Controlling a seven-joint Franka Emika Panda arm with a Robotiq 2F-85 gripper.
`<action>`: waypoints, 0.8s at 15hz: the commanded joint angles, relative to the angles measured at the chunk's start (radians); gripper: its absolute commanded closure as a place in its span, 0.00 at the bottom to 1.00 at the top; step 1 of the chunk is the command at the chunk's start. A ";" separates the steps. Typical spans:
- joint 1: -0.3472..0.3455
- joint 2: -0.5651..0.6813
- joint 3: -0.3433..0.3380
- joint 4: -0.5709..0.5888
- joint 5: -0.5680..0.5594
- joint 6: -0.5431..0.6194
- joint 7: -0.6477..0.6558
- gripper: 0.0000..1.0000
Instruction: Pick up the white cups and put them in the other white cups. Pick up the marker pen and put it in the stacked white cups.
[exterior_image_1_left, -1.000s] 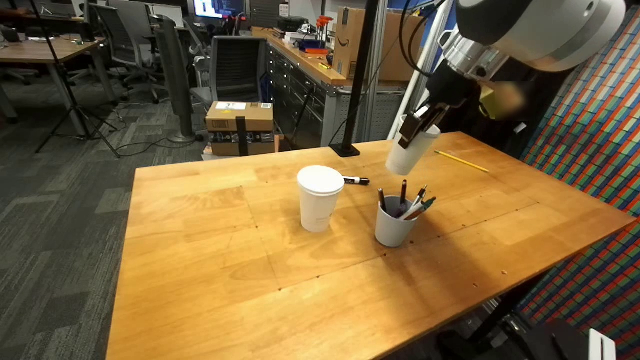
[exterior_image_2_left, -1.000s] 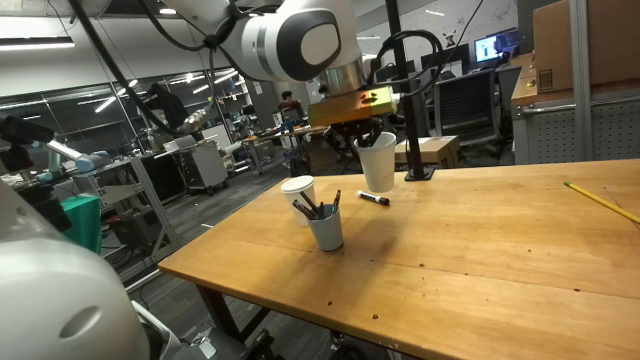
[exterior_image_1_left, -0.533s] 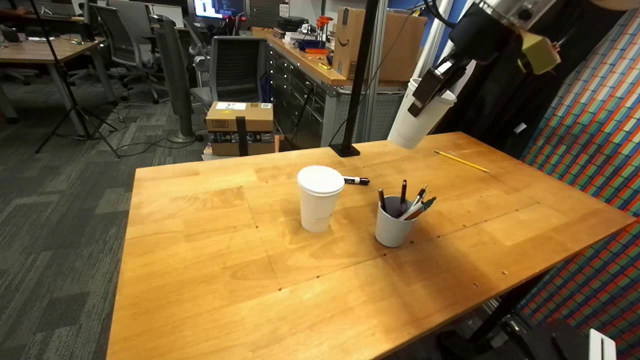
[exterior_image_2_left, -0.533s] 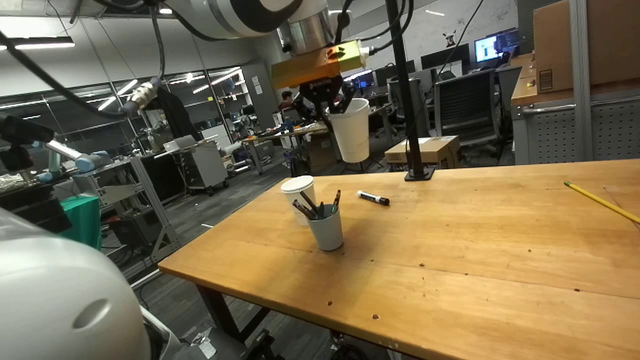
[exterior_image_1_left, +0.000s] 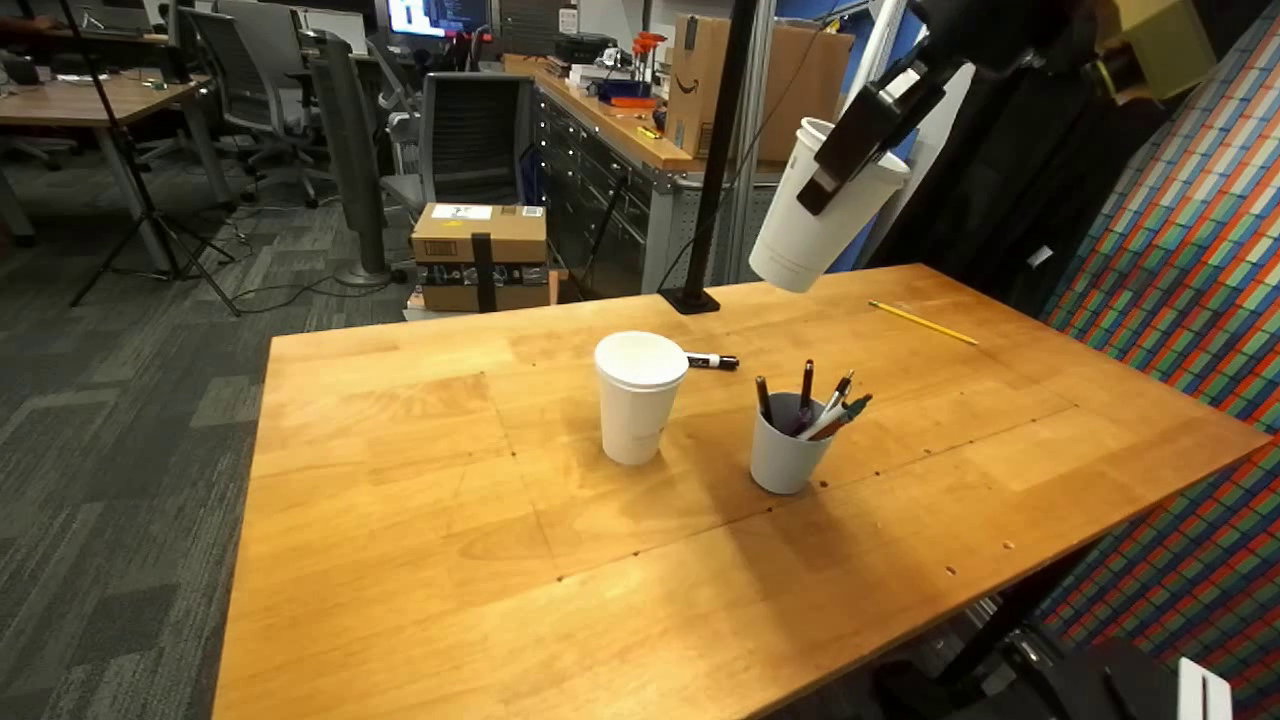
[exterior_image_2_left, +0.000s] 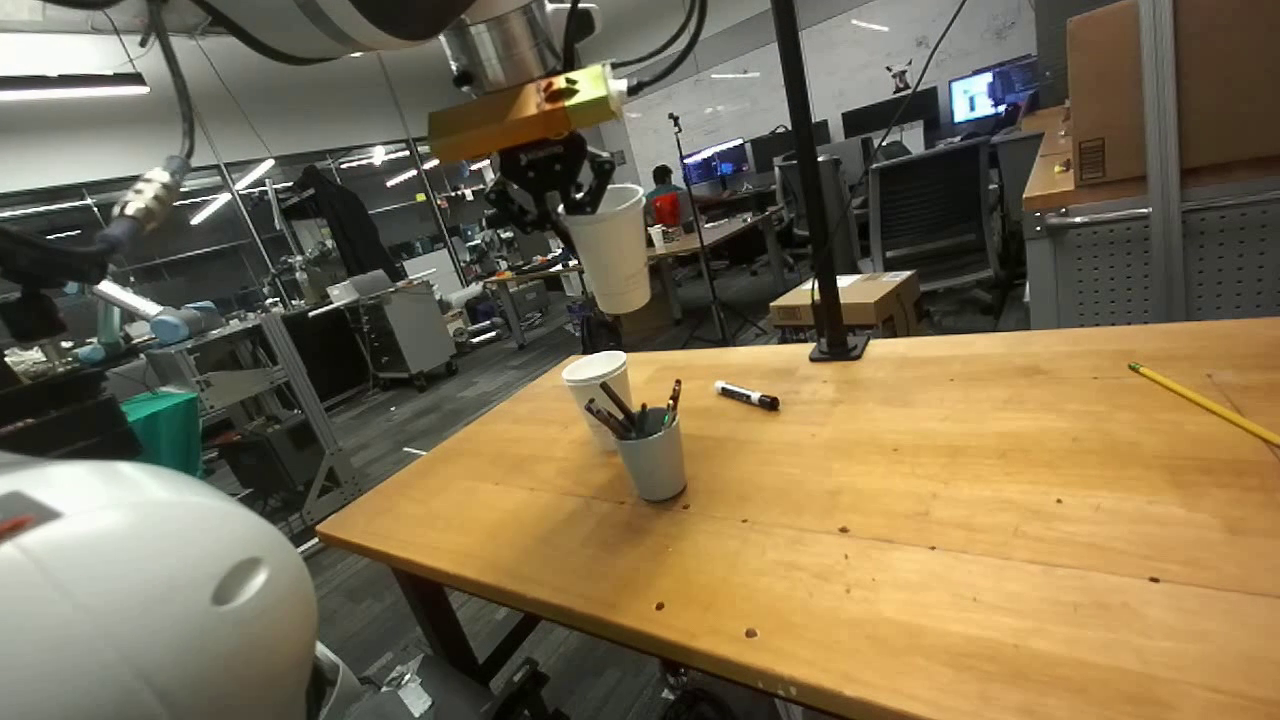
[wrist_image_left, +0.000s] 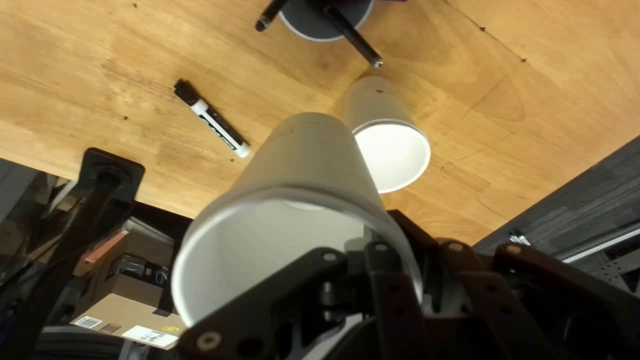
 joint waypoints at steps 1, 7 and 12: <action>0.090 -0.048 0.067 -0.027 0.016 0.025 0.118 0.98; 0.219 -0.016 0.174 -0.024 0.029 0.087 0.259 0.98; 0.282 0.035 0.166 -0.034 0.032 0.173 0.243 0.98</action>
